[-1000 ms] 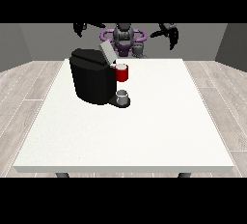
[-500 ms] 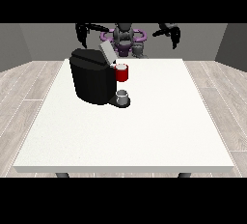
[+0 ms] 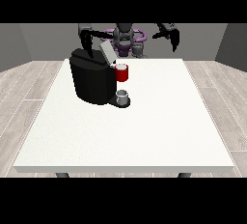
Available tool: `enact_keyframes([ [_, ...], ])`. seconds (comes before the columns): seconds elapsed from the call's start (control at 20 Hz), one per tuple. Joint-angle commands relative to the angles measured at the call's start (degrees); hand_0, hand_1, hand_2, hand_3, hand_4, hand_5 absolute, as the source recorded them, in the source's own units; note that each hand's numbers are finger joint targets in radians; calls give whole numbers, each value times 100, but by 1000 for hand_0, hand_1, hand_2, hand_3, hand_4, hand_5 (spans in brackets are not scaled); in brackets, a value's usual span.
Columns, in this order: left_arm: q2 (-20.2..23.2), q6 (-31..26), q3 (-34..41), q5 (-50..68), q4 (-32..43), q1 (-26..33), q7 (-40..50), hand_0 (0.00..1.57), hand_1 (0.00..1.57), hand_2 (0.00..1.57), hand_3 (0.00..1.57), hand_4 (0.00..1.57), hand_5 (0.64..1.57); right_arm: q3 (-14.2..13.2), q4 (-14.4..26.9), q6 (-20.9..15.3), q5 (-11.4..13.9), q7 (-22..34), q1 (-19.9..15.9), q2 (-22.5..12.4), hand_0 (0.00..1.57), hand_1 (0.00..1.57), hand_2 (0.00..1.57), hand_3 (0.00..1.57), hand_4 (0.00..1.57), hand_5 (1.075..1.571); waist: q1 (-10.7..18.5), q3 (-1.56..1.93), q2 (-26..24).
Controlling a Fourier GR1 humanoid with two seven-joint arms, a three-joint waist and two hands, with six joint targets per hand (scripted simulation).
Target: Insert the coffee pod into the coffee machine and close the lid
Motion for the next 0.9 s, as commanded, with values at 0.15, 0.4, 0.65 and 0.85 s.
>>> enact_keyframes([
  [0.15, 213, -278, -41, 380, -979, 462, 537, 0, 0, 0, 0, 360, 1571, 91, 293, 108, 55, -145, -271, -70, 0, 0, 0, 0, 0, 1571, -32, 0, 110],
  [0.4, 41, 241, -127, 170, -1026, 582, 263, 0, 0, 0, 0, 376, 1571, 446, 190, -92, 235, 81, -723, 286, 0, 0, 0, 0, 0, 1571, -201, -2, 290],
  [0.65, 459, 33, 44, 379, -1425, 328, 653, 0, 0, 0, 0, 331, 1571, 244, 519, 80, 238, -282, -980, -87, 0, 0, 0, 0, 163, 1571, -49, 0, 675],
  [0.85, 364, 155, -24, 260, -1136, 444, 316, 0, 0, 0, 0, 347, 1571, 530, 319, -116, 443, -198, -1414, 175, 0, 0, 0, 0, 161, 1571, -133, -3, 822],
])
